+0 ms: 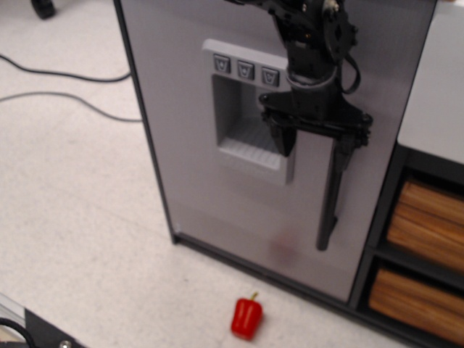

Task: Open fridge

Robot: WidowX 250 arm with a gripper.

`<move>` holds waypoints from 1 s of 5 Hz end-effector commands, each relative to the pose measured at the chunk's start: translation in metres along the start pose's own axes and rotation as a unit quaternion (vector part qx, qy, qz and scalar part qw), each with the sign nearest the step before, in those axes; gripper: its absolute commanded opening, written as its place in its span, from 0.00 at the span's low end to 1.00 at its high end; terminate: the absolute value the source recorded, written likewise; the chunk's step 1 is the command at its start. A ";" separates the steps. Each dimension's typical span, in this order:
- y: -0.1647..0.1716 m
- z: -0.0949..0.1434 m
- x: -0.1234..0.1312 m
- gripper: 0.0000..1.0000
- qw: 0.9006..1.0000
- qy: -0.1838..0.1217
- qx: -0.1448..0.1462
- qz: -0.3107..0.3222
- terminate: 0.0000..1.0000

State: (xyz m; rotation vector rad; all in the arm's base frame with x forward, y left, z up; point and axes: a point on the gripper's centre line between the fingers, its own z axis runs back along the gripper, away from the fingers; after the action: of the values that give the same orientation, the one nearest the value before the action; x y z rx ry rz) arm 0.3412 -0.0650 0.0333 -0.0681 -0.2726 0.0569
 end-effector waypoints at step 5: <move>-0.006 -0.001 0.018 0.00 0.997 -0.076 -0.001 0.012 0.00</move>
State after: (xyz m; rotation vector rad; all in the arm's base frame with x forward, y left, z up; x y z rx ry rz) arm 0.3546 -0.0686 0.0178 -0.0600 -0.3799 0.0771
